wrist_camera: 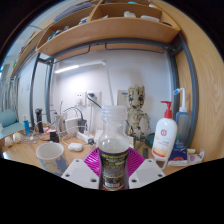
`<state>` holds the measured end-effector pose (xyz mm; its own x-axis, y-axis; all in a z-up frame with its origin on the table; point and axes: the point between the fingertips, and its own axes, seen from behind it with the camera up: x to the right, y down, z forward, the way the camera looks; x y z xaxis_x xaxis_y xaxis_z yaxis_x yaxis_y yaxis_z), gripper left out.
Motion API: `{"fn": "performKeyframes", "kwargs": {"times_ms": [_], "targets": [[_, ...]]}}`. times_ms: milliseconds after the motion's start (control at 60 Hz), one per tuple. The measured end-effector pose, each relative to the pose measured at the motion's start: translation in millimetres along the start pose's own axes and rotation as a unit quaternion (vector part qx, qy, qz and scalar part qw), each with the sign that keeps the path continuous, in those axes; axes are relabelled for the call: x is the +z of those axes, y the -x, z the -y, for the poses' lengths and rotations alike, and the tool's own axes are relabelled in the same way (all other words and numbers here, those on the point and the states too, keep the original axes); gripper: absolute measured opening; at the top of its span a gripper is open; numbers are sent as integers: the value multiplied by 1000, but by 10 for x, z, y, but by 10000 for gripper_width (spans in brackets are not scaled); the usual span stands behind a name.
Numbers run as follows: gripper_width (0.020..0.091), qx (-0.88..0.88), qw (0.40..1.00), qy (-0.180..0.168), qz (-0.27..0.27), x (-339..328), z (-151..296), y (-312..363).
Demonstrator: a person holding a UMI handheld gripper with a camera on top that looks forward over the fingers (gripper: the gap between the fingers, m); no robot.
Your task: Pour water
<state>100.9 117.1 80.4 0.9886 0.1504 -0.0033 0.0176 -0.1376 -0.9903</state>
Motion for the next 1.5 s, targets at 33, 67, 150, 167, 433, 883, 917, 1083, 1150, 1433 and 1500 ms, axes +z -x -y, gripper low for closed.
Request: {"fn": "performKeyframes", "kwargs": {"times_ms": [33,67,150,167,433,883,917,1083,1150,1433,1500], "targets": [[296,1,1000,1,-2,-5,2,-3],[315,1,1000,1,-3,-8,4,-6],[382,0,1000,0,-6,-8,10,-7],[393,0,1000,0,-6,-8,8,-7],[819,22,999,34,-15,-270,-70,-4],[828,22,994,37,-101,-2021,-27,87],[828,20,993,39,-109,-2114,-37,98],[836,22,993,39,-113,-2404,-35,198],[842,25,993,34,-112,-2481,-2,206],[839,28,992,13,-121,-2615,152,124],[840,32,992,3,-119,-2629,185,121]]}}
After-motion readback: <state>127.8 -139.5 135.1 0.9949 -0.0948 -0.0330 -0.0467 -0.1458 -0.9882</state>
